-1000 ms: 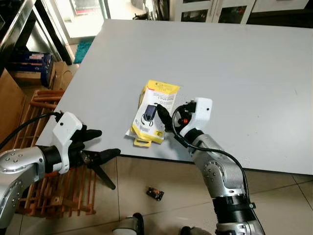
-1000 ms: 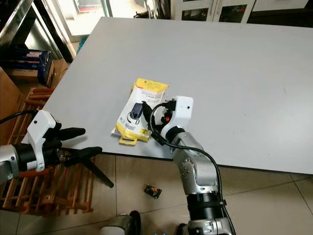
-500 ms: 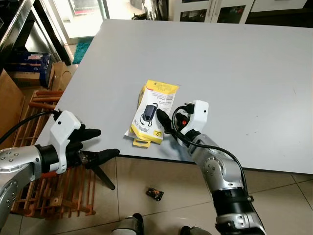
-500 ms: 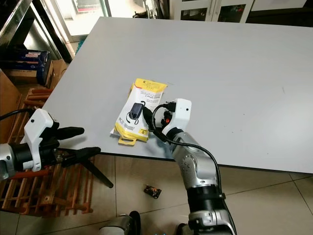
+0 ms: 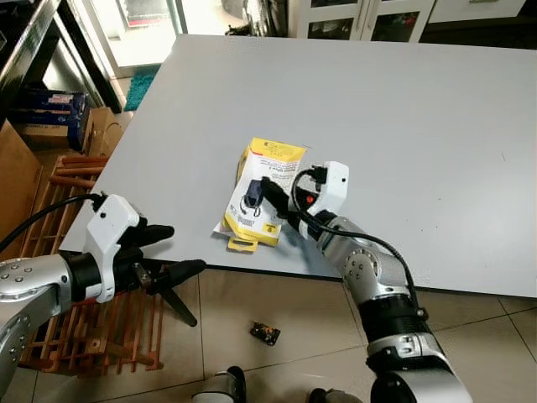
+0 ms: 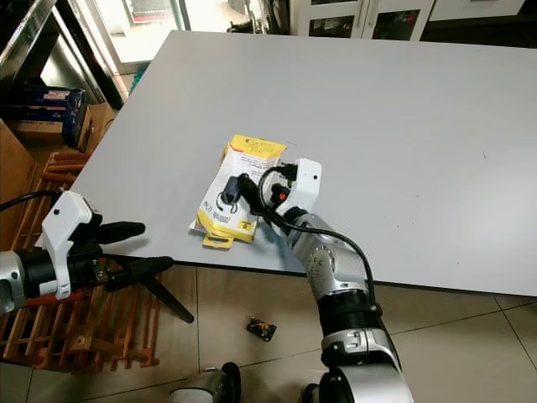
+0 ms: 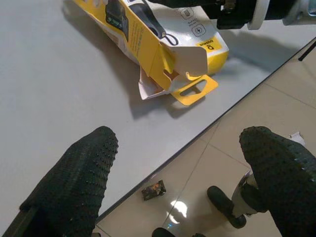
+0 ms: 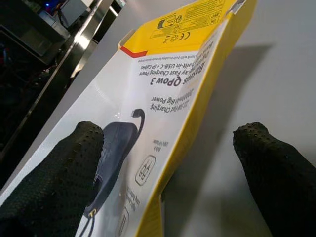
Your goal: Picking trash to rubbish bin
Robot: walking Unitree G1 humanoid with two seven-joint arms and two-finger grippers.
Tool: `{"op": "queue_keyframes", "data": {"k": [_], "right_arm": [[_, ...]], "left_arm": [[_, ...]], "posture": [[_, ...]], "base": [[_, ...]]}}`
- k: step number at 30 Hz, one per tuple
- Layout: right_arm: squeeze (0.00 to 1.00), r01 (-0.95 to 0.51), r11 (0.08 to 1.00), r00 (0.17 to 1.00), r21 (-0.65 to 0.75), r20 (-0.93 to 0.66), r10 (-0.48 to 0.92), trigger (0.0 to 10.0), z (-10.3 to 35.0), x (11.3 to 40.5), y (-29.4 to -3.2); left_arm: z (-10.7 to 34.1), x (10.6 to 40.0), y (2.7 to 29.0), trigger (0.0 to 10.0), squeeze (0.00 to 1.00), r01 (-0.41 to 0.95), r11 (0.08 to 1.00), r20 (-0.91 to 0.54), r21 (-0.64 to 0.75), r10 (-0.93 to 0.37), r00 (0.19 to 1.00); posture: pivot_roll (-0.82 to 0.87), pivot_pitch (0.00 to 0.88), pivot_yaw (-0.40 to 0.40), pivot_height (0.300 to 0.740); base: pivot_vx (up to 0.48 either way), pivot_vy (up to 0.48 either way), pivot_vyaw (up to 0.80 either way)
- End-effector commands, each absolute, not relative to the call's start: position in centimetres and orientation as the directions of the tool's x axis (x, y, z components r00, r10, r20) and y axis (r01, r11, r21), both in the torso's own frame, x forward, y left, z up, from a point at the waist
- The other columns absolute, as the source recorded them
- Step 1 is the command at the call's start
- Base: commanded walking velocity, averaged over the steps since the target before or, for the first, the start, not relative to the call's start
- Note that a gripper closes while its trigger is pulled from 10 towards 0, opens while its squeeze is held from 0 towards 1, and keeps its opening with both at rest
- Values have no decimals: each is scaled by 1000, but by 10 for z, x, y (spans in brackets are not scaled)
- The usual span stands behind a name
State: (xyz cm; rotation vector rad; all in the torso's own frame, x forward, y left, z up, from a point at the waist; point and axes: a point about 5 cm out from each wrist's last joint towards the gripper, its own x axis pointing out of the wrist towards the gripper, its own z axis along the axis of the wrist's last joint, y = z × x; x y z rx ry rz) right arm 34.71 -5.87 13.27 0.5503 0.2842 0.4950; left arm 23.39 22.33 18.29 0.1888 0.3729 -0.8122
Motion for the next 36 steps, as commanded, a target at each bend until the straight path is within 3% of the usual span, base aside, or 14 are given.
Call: {"op": "queue_keyframes", "data": {"k": [1, 13, 14, 15, 16, 36], "right_arm": [[0, -339, 722, 809, 603, -205, 551, 10000, 113, 342, -50], [0, -397, 739, 782, 544, -220, 583, 9922, 113, 347, -34], [0, -404, 742, 783, 535, -217, 583, 1412, 114, 348, -32], [0, -408, 743, 783, 530, -215, 583, 1412, 115, 349, -31], [0, -411, 742, 783, 529, -212, 585, 0, 116, 349, -29], [0, -415, 746, 786, 520, -208, 582, 0, 110, 352, -32]], "left_arm": [[186, 231, 224, 10000, 0, 735, 678, -394, 33, -667, 633], [185, 231, 223, 10000, 0, 732, 680, -394, 33, -665, 635], [184, 231, 222, 10000, 0, 732, 680, -393, 32, -665, 635], [184, 231, 222, 10000, 0, 732, 680, -392, 31, -666, 635], [184, 231, 222, 10000, 0, 732, 681, -391, 31, -666, 636], [185, 232, 219, 10000, 0, 739, 673, -390, 35, -672, 630]], "posture": [[225, 195, 30, 740], [226, 198, 27, 740], [225, 197, 23, 740], [225, 197, 23, 740], [225, 197, 22, 740], [221, 193, 29, 740]], "base": [[0, 0, 0], [0, 0, 0], [0, 0, 0], [0, 0, 0], [0, 0, 0], [0, 0, 0]]}}
